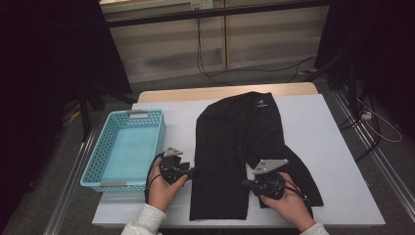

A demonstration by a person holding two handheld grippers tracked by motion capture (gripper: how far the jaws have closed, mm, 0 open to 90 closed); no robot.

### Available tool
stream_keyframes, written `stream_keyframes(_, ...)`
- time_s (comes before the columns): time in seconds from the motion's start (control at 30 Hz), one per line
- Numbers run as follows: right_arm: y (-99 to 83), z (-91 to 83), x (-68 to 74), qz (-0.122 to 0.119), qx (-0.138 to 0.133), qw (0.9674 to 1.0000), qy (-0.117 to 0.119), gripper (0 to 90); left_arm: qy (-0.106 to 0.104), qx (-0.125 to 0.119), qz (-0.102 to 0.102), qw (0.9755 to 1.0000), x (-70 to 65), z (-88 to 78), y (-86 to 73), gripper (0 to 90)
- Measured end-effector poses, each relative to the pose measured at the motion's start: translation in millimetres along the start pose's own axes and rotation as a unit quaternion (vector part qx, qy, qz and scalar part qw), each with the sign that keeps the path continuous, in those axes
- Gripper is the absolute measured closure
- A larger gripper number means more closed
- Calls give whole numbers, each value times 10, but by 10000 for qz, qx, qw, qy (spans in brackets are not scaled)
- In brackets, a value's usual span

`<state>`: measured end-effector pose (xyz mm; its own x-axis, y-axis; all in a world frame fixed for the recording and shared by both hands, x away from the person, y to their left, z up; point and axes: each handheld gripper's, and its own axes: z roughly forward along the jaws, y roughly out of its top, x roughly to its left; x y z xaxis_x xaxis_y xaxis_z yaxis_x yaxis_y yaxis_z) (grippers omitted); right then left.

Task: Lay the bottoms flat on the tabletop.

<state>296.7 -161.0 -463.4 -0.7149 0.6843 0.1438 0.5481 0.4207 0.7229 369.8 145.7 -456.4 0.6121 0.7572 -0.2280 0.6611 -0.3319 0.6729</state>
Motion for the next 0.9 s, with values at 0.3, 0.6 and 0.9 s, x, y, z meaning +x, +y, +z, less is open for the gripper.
stream_keyframes(0.3, 14, 16, 35, -97, 5, 10000, -5, 885, -233, 381, -245, 9987, -68, 0, 13, 865)
stream_keyframes(0.6, 19, 21, 35, -95, -15, 10000, 4, 886, -306, 450, -511, 9972, 18, -126, 41, 900)
stream_keyframes(0.9, 60, 84, 103, -134, -13, 9999, 63, 887, -176, 496, -610, 9967, 90, -208, 45, 900)
